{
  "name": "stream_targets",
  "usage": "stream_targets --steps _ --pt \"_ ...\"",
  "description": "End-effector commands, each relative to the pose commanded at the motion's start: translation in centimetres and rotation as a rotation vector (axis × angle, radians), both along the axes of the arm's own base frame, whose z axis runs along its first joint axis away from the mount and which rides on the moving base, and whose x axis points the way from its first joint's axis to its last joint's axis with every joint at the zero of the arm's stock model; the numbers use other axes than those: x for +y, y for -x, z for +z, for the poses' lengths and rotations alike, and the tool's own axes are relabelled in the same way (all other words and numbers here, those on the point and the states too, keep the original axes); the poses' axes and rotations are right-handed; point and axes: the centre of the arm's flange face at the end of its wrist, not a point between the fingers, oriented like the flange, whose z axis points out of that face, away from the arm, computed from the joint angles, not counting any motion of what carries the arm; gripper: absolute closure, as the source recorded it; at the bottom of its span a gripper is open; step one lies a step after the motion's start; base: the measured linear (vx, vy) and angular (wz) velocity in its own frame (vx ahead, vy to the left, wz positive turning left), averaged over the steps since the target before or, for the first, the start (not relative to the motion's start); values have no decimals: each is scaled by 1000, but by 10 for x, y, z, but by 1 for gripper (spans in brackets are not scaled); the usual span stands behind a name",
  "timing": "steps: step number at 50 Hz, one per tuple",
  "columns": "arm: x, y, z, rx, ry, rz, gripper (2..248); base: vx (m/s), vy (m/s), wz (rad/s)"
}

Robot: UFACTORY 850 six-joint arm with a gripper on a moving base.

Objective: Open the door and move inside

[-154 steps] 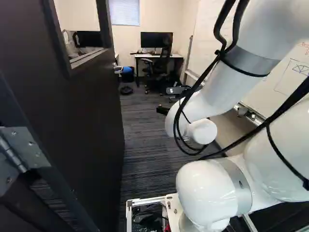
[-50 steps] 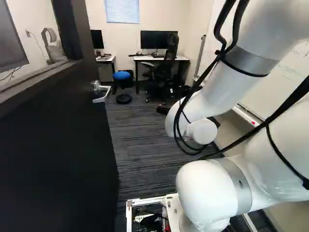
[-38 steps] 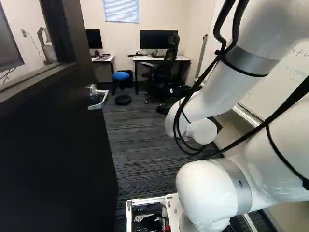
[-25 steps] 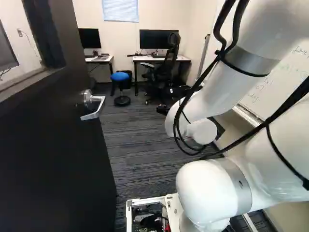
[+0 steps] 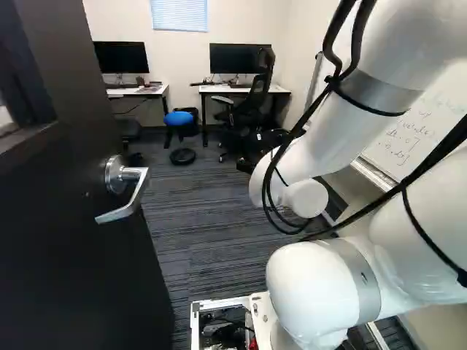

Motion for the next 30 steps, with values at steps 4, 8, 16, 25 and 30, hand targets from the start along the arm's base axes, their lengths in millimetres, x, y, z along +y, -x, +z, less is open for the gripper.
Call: stream_targets --steps 4,8,16,25,30 --pt "0 0 0 0 0 0 3 193 -1 -7" --pt "0 0 0 0 0 0 3 185 0 -11" --pt "0 0 0 0 0 0 3 183 1 -9" --pt "0 0 0 0 0 0 3 187 4 -5" --pt "0 0 0 0 0 0 3 180 9 -5"
